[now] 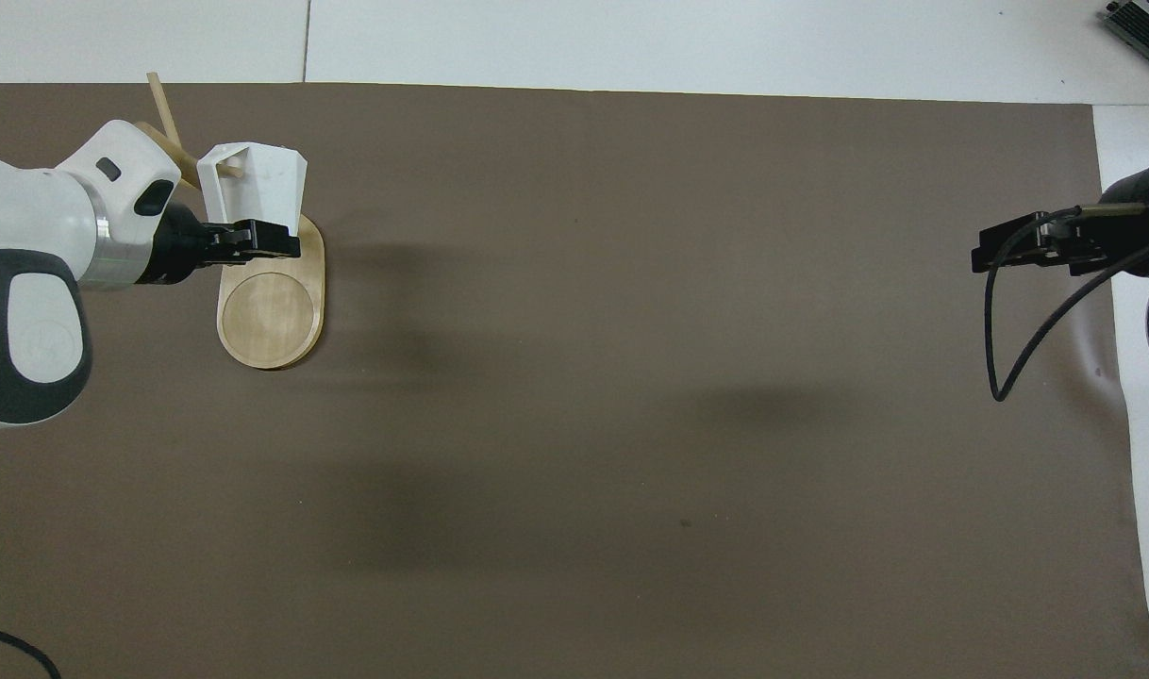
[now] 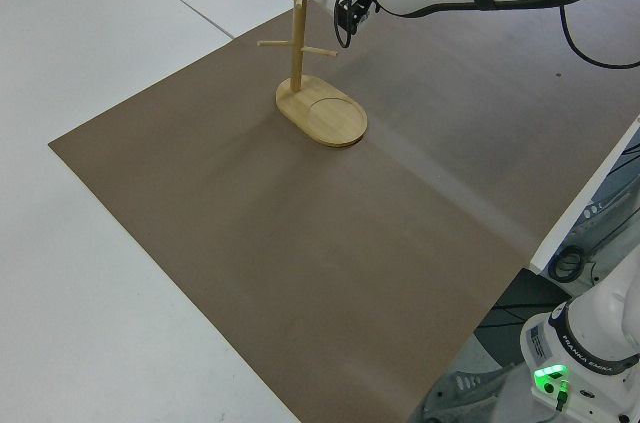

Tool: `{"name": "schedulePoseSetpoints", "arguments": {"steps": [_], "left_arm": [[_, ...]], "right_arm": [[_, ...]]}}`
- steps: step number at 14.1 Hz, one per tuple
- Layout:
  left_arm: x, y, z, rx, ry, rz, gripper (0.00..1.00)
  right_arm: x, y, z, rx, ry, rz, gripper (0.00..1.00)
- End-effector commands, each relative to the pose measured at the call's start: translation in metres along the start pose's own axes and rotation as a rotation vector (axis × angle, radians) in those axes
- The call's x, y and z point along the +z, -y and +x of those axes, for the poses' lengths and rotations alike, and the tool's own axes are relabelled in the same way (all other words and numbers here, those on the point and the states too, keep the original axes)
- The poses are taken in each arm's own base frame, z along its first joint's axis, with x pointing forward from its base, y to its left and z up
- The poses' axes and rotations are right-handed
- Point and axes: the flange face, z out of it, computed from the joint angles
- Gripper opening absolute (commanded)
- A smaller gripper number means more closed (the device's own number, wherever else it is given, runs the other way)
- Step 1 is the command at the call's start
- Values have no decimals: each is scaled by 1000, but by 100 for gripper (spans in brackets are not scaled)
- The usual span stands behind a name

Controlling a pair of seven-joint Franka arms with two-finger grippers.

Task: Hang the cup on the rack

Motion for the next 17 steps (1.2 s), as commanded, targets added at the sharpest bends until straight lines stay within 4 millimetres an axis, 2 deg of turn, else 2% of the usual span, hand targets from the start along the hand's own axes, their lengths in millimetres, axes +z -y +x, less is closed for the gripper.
{"name": "schedulePoseSetpoints", "arguments": {"steps": [1,4,8,17], "left_arm": [[-14,14,2,-46,6,-21,0],[-16,14,3,-96,1,-84,0],[-17,23,4,-107,-1,-83,0],[-15,22,2,-114,-5,-95,0]], "right_arm": [[-1,1,-8,15,9,10,100],[-1,1,-8,15,9,10,100],[-1,1,-8,15,9,10,100],[-1,1,-8,15,9,10,100]]}}
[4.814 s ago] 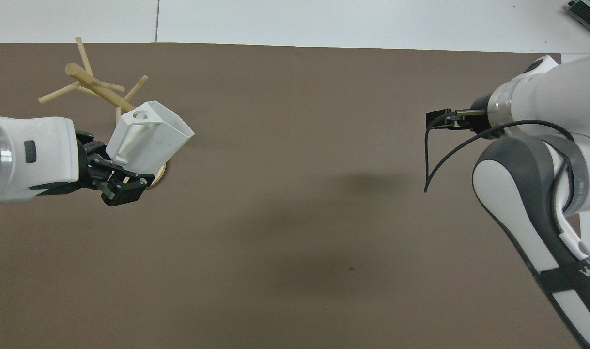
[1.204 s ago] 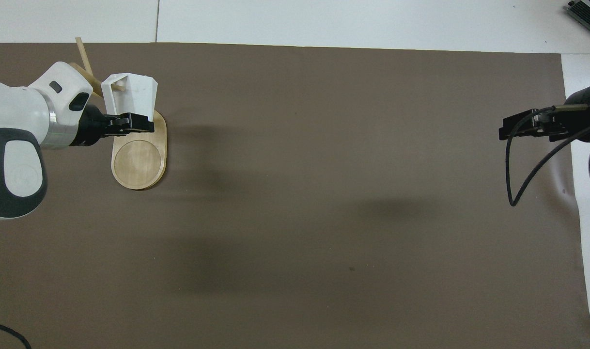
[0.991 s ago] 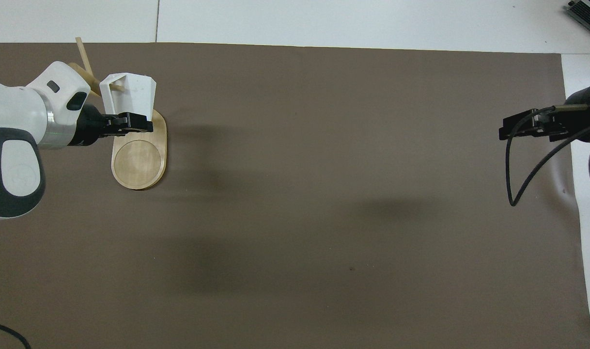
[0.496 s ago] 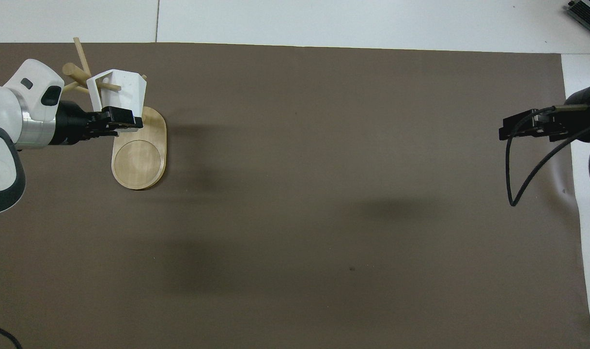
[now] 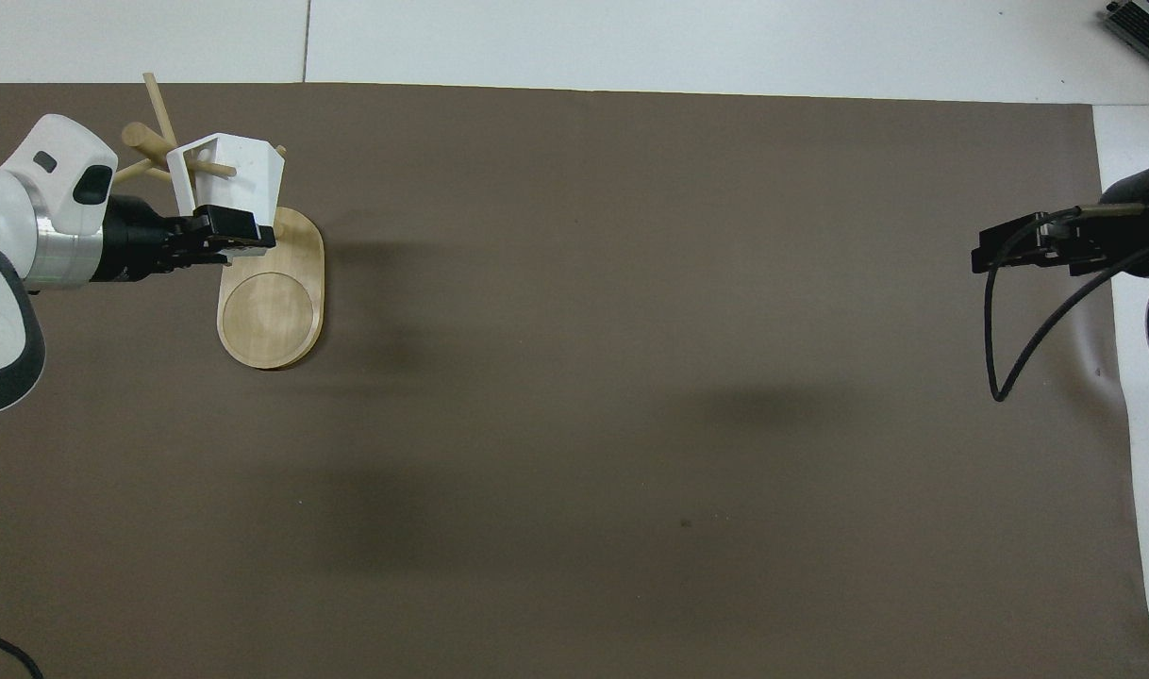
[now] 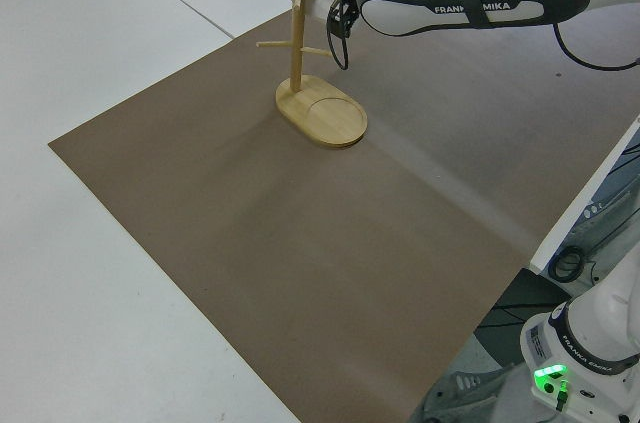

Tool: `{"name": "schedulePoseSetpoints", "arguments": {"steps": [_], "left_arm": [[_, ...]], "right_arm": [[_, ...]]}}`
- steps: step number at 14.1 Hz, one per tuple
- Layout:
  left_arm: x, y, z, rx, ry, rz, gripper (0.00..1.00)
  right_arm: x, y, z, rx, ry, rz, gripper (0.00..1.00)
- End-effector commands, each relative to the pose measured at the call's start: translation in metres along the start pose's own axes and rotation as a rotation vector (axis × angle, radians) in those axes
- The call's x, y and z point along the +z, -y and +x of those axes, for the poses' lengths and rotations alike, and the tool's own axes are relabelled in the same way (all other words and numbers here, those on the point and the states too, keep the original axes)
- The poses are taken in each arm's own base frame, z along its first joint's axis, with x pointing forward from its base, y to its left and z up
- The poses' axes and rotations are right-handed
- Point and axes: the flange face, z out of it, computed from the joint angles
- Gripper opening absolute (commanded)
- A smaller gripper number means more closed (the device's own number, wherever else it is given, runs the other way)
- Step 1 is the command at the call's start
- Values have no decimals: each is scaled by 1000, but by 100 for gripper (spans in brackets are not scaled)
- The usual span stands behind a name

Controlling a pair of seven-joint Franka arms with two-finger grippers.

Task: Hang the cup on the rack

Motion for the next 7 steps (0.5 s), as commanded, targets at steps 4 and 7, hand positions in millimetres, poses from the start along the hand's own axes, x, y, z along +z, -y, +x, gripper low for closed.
{"name": "schedulePoseSetpoints", "arguments": {"steps": [4,7], "left_arm": [[-7,1,-3,-7,10,-14,0],[-9,1,-1,-5,1,-14,14]], "right_arm": [[-1,1,-8,15,9,10,100],[-1,1,-8,15,9,10,100]]}}
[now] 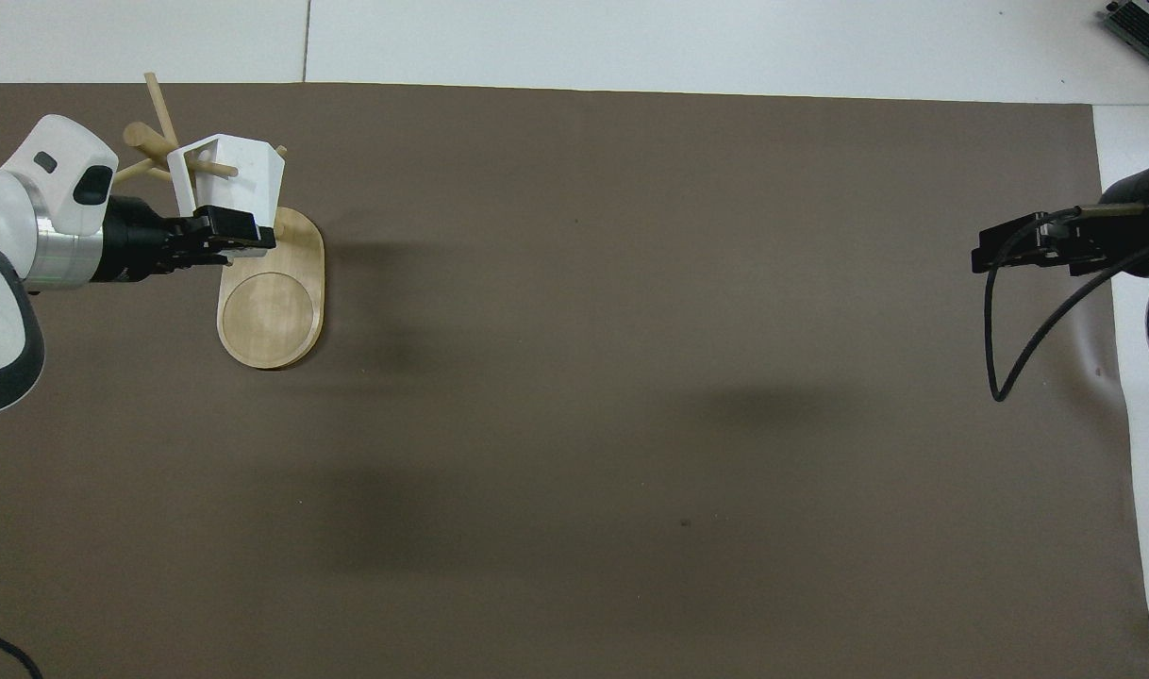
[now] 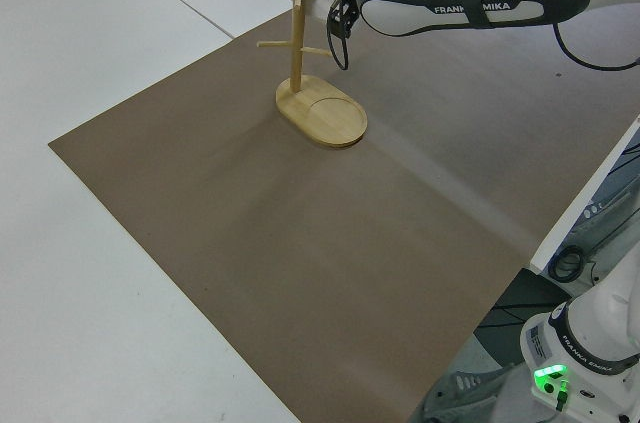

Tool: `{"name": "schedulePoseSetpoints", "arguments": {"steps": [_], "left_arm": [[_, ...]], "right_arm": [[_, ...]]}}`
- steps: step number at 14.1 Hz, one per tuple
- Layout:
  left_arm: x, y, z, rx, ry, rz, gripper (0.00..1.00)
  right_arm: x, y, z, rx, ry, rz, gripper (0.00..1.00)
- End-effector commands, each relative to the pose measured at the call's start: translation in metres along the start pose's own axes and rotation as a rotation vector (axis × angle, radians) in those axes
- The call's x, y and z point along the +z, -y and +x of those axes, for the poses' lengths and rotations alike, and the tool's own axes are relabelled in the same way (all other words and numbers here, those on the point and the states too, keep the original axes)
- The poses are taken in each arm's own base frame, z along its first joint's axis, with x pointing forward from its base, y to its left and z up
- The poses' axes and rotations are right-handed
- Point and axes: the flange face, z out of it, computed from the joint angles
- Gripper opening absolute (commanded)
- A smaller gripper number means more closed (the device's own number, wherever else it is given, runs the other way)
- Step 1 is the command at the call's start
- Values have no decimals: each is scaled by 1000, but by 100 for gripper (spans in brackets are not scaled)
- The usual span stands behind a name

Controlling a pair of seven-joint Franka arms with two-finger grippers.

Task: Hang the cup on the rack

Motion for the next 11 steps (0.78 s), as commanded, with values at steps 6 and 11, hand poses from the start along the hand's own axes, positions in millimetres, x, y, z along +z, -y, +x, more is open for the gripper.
{"name": "schedulePoseSetpoints", "arguments": {"steps": [6,11], "left_arm": [[-9,-3,-1,-15,-3,-15,69],[-13,-1,-1,-14,-2,-3,100]], "right_arm": [[-1,1,-8,15,9,10,100],[-1,1,-8,15,9,10,100]]}}
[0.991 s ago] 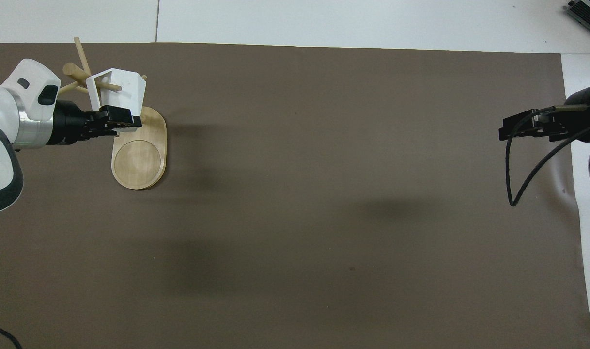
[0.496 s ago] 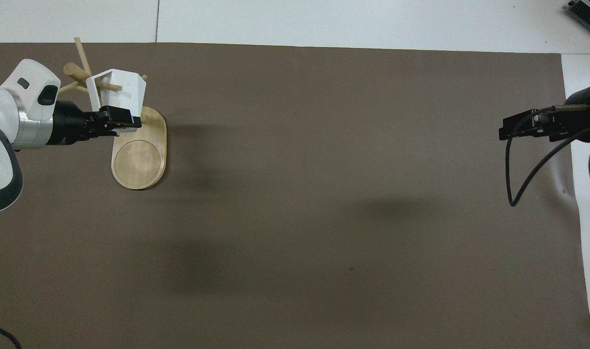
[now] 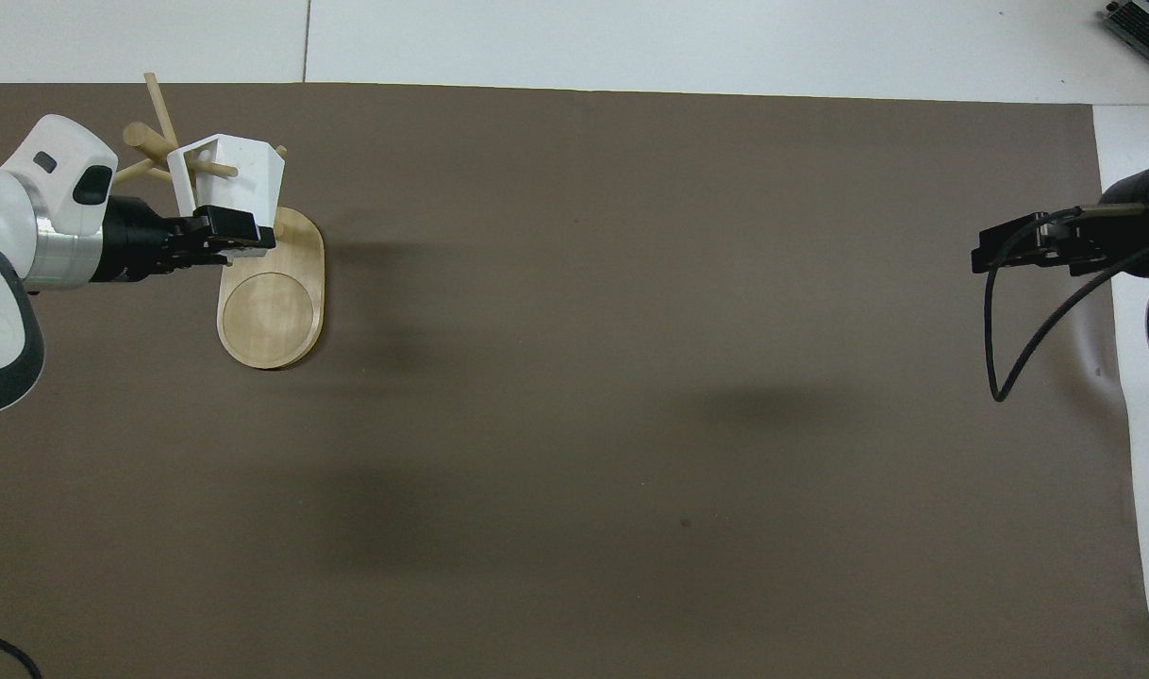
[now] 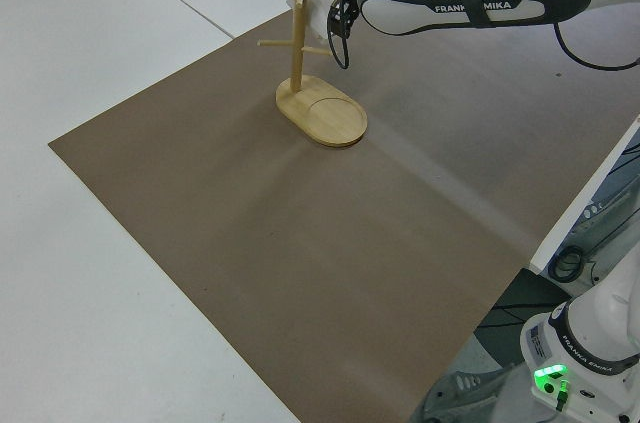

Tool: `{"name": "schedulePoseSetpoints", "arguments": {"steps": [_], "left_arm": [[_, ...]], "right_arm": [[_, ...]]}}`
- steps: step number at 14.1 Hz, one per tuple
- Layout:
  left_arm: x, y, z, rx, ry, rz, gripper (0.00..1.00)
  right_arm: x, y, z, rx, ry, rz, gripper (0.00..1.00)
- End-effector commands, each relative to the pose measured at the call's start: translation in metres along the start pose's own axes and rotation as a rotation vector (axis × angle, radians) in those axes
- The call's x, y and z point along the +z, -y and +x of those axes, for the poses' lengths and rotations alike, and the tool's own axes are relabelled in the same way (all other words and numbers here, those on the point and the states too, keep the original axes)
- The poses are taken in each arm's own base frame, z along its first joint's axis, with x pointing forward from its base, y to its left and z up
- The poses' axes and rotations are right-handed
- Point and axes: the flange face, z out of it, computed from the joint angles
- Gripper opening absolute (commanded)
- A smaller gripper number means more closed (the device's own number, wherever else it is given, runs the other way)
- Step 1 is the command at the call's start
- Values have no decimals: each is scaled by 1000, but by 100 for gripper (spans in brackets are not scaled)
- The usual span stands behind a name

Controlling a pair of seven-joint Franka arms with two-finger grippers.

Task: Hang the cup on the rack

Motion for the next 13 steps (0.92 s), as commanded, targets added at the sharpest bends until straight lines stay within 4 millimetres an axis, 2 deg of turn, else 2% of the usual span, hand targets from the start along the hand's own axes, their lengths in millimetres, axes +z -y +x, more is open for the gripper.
{"name": "schedulePoseSetpoints", "arguments": {"steps": [1,3,11,13], "left_arm": [[-11,0,-1,-10,4,-1,100],[-19,-4,-8,4,26,11,100],[-103,-5,-45,181,88,205,100],[-124,-12,-46,240,89,282,100]], "right_arm": [[-1,1,-8,15,8,10,100],[-1,1,-8,15,8,10,100],[-1,1,-8,15,8,10,100],[-1,1,-8,16,10,11,100]]}}
